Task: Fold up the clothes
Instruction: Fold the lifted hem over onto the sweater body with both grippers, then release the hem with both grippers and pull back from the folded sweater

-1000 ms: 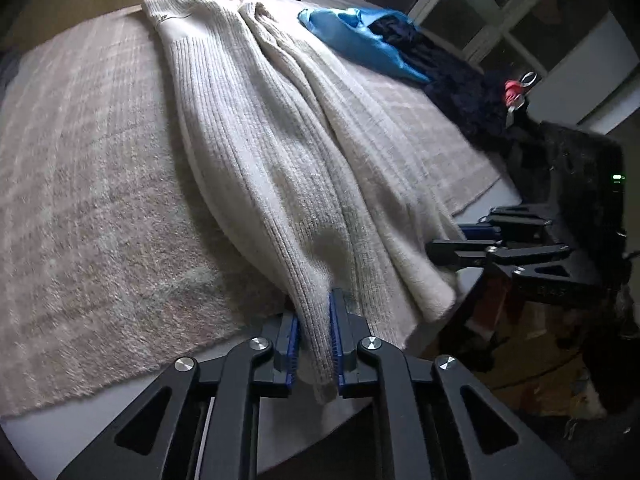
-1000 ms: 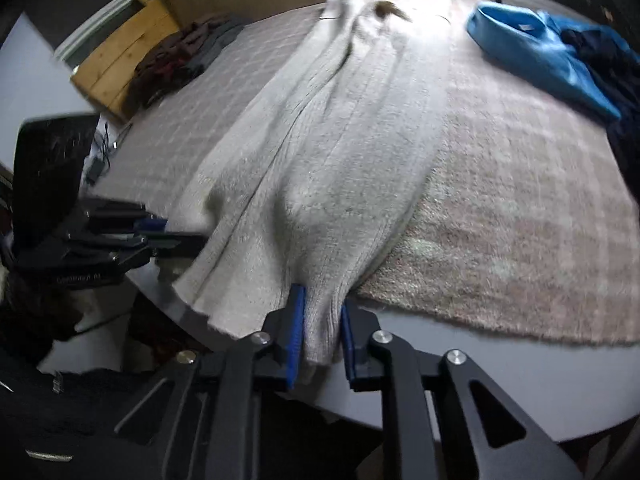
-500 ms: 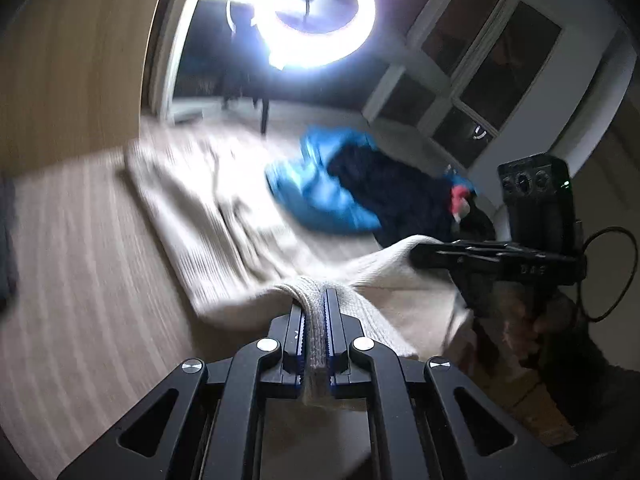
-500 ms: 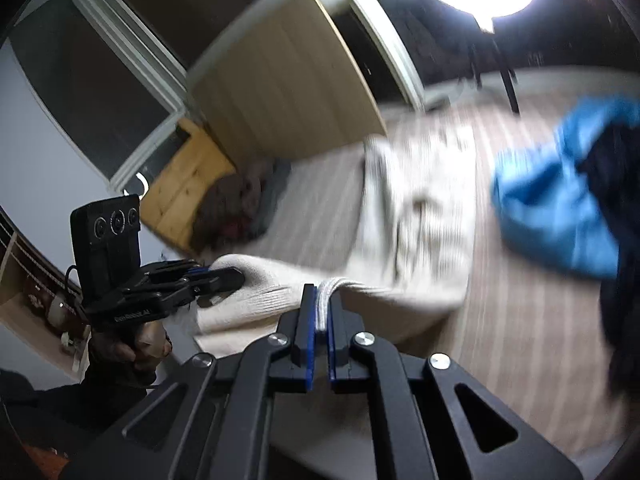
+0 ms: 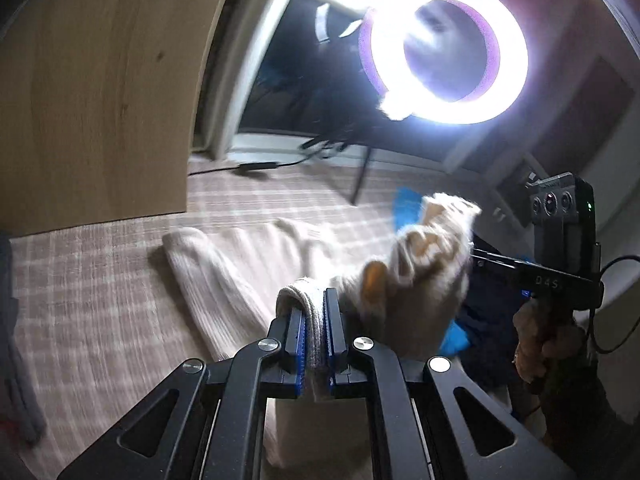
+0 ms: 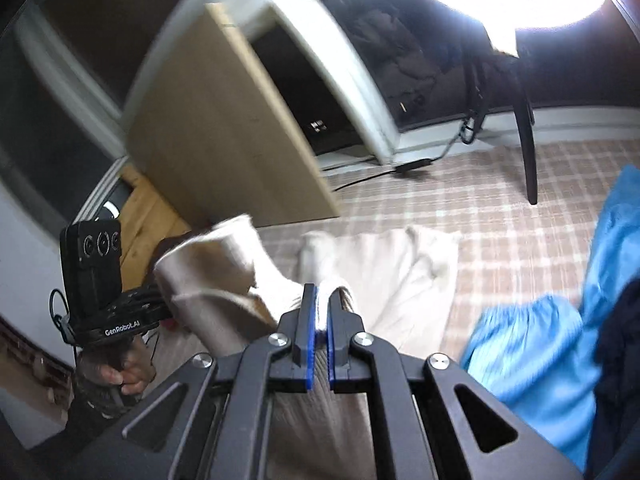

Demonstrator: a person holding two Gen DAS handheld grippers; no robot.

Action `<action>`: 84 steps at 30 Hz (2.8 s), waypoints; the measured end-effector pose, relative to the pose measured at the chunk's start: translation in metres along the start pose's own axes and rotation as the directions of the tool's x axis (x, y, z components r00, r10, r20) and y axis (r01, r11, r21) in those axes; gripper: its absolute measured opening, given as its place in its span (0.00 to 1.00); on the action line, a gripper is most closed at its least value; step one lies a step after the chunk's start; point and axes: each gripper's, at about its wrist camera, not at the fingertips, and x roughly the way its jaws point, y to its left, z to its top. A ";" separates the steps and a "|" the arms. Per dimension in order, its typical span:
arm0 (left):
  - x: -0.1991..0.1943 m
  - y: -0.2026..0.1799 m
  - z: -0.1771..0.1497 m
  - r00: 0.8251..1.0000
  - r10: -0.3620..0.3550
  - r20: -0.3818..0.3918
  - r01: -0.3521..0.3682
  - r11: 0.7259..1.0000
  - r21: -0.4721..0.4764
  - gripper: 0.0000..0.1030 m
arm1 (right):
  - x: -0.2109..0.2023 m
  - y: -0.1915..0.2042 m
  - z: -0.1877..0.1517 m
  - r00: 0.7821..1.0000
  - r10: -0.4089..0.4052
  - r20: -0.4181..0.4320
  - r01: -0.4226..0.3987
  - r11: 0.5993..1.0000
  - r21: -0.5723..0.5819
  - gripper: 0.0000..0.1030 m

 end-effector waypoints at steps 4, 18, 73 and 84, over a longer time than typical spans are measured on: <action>0.052 0.032 0.018 0.997 0.032 -0.074 -0.035 0.999 -0.036 0.06 | 0.048 -0.039 0.021 0.997 -0.054 -0.056 0.056 0.998 0.032 0.04; 0.105 0.107 0.053 0.983 0.095 -0.158 -0.122 0.978 -0.168 0.55 | 0.072 -0.073 0.046 0.985 -0.157 -0.077 0.164 0.982 0.097 0.57; 0.163 0.110 0.036 0.934 0.308 -0.179 -0.319 0.947 -0.033 0.71 | 0.144 -0.089 0.033 0.941 -0.255 -0.223 0.221 0.961 -0.168 0.70; 0.116 0.098 0.046 0.993 0.060 -0.106 -0.070 0.993 -0.092 0.17 | 0.088 -0.056 0.046 0.988 -0.083 -0.134 0.075 0.995 -0.064 0.17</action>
